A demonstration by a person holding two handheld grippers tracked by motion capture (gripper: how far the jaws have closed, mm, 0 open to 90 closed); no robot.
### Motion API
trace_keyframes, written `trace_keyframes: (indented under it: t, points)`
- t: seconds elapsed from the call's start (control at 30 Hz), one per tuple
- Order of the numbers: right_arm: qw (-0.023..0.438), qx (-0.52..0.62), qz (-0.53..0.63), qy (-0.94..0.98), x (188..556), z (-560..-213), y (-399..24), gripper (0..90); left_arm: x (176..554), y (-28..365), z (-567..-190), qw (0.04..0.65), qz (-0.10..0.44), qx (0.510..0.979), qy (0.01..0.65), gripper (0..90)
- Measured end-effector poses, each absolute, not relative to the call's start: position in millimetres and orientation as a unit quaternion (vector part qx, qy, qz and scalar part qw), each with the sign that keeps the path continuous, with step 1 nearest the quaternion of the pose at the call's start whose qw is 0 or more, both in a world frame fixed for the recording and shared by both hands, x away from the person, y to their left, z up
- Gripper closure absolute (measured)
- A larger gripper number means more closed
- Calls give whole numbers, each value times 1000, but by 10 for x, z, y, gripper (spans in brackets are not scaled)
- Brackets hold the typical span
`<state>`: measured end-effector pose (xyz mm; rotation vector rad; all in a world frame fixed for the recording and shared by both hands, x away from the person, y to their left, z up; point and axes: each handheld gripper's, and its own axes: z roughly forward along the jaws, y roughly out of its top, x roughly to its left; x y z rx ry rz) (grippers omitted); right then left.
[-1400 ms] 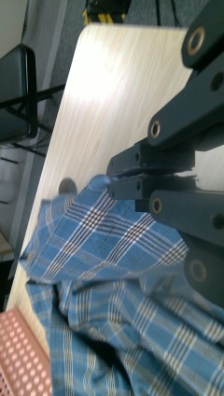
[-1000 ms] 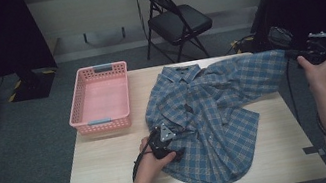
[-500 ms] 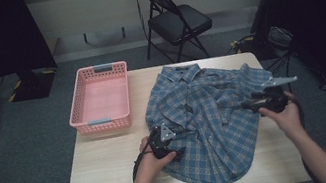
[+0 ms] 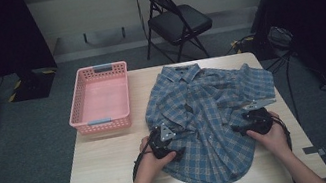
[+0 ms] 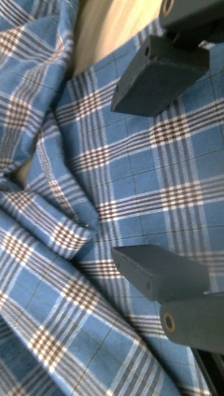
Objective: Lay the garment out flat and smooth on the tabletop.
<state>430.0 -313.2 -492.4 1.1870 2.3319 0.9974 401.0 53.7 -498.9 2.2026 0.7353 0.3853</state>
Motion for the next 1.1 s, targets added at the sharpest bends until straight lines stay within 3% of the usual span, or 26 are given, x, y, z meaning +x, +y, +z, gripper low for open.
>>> trace_keyframes:
  t: [0.83, 1.1]
  points:
    - [183, 413, 364, 815, 4258, -4980, -3149, 214, 3989, 533, -4987, 385, 156, 863, 287, 152]
    - [184, 413, 364, 815, 4258, -4980, -3149, 214, 3926, 567, -4772, 409, 141, 855, 286, 211]
